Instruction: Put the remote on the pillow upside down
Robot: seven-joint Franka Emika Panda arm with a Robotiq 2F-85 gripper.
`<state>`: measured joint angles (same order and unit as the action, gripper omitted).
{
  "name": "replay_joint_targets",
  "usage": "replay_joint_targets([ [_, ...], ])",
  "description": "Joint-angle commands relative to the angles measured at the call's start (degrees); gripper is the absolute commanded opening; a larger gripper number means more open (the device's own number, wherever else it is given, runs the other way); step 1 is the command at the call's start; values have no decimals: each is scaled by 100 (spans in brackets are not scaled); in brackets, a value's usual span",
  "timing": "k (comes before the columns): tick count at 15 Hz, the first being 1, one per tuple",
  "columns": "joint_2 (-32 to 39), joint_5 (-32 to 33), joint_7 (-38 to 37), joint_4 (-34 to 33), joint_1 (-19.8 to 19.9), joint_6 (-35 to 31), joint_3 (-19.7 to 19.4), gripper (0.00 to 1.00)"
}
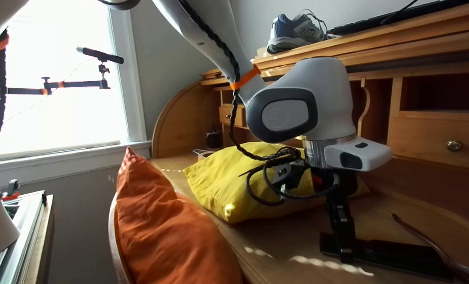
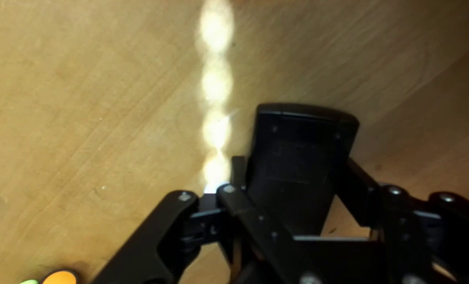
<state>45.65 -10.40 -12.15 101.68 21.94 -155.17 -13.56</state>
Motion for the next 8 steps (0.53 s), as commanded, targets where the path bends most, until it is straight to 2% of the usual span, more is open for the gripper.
replay_joint_targets([
  [1,150,-73,54,-102,47,-19,4,34],
  [4,-13,-90,-11,-72,23,363,1,34],
  [8,-646,-21,127,252,-50,965,4,34],
])
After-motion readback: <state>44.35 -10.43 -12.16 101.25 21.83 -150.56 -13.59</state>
